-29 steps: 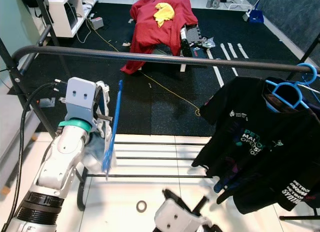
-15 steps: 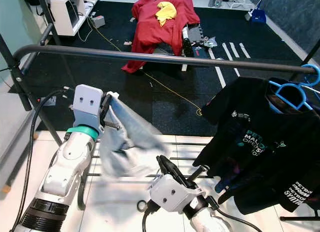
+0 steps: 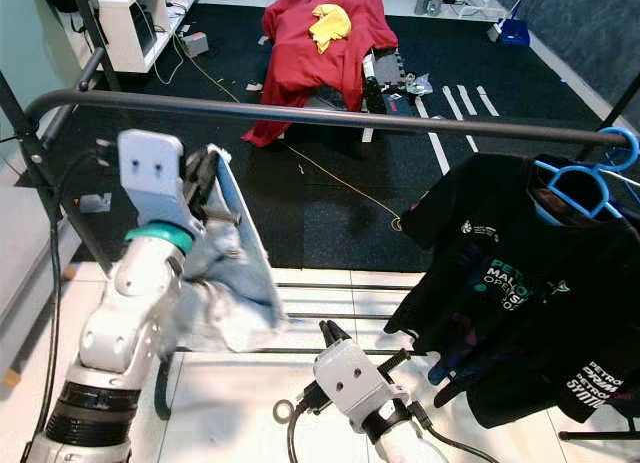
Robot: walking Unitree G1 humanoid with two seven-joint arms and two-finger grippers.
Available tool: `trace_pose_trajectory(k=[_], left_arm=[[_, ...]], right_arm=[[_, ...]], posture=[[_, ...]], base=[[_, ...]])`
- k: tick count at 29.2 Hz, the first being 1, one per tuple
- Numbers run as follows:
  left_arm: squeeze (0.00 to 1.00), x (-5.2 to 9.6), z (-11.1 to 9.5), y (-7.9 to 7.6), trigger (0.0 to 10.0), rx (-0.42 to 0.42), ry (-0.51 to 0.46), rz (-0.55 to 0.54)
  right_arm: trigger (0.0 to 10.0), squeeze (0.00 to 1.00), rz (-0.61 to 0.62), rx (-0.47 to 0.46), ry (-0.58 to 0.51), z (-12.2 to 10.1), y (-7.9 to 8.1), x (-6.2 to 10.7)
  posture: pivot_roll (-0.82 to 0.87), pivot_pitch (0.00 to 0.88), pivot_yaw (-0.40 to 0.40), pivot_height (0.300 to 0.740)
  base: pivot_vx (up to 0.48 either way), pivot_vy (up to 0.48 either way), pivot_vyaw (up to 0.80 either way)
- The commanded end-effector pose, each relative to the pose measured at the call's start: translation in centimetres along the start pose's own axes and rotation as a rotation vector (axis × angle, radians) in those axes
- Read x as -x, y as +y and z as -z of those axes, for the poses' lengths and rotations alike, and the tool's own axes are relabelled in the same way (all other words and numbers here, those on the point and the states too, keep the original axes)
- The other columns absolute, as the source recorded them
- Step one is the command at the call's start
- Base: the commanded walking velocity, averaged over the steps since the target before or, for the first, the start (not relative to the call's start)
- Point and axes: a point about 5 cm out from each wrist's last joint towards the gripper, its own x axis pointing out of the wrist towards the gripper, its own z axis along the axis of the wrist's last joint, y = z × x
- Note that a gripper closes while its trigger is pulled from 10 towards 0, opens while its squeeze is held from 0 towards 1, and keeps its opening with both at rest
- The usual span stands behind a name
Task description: Hang hanger
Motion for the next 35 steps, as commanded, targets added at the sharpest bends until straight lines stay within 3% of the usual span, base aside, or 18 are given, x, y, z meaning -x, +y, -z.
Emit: trace_pose_trajectory(k=[1, 6, 8, 10, 14, 16, 17, 20, 23, 27, 35], left_arm=[[0.00, 0.0, -1.5, -0.7, 0.0, 0.032, -0.066, 0.049], [0.00, 0.3, -2.1, -1.4, 0.0, 0.045, -0.092, 0.100], [0.00, 0.6, -2.3, -1.7, 0.0, 0.054, -0.094, 0.111], [0.00, 0.6, -2.3, -1.7, 0.0, 0.054, -0.094, 0.111], [0.00, 0.5, -3.4, -2.2, 0.0, 0.103, -0.124, 0.142], [0.00, 0.5, -3.7, -2.3, 0.0, 0.113, -0.130, 0.156], [0.00, 0.6, -4.0, -2.5, 0.0, 0.124, -0.139, 0.182], [0.00, 0.7, -4.3, -2.7, 0.0, 0.132, -0.146, 0.204], [0.00, 1.2, -5.1, -3.4, 0.0, 0.151, -0.166, 0.270], [0.00, 1.3, -5.6, -3.7, 0.0, 0.160, -0.177, 0.293], [0.00, 1.6, -5.8, -4.0, 0.0, 0.170, -0.176, 0.319]], right_arm=[[10.0, 0.00, 0.004, 0.021, 0.014, 0.5, -0.1, 0.1], [10.0, 0.00, 0.033, 0.056, -0.003, 0.2, -1.1, -0.4], [10.0, 0.00, 0.058, 0.128, -0.015, 0.0, -2.6, -1.1], [10.0, 0.00, 0.058, 0.128, -0.015, 0.0, -2.6, -1.1], [10.0, 0.00, 0.101, 0.273, -0.013, 0.1, -4.7, -2.2], [10.0, 0.00, 0.108, 0.290, -0.018, 0.0, -5.0, -2.5], [10.0, 1.00, 0.116, 0.289, -0.030, -0.1, -5.3, -2.9], [10.0, 1.00, 0.118, 0.288, -0.038, -0.2, -5.5, -3.3], [10.0, 1.00, 0.047, 0.131, -0.122, -1.3, -4.8, -4.8], [10.0, 1.00, -0.036, 0.051, -0.200, -2.9, -3.5, -5.6], [10.0, 1.00, -0.070, -0.003, -0.240, -3.9, -2.8, -6.1]], posture=[[-0.18, 0.170, 0.055, 0.740], [-0.19, 0.171, 0.053, 0.740], [-0.19, 0.173, 0.051, 0.740], [-0.19, 0.173, 0.051, 0.740], [-0.18, 0.174, 0.053, 0.740], [-0.18, 0.174, 0.053, 0.740], [-0.18, 0.175, 0.056, 0.740], [-0.18, 0.175, 0.056, 0.740], [-0.17, 0.175, 0.054, 0.740], [-0.16, 0.175, 0.049, 0.740], [-0.16, 0.175, 0.043, 0.740]], base=[[0.000, 0.000, 0.00], [0.000, 0.000, 0.00], [0.000, 0.000, 0.00], [0.000, 0.000, 0.00], [0.000, 0.000, 0.00], [0.000, 0.000, 0.00], [0.000, 0.000, 0.00], [0.000, 0.000, 0.00], [0.000, 0.000, 0.00], [0.000, 0.000, 0.00], [0.000, 0.000, 0.00]])
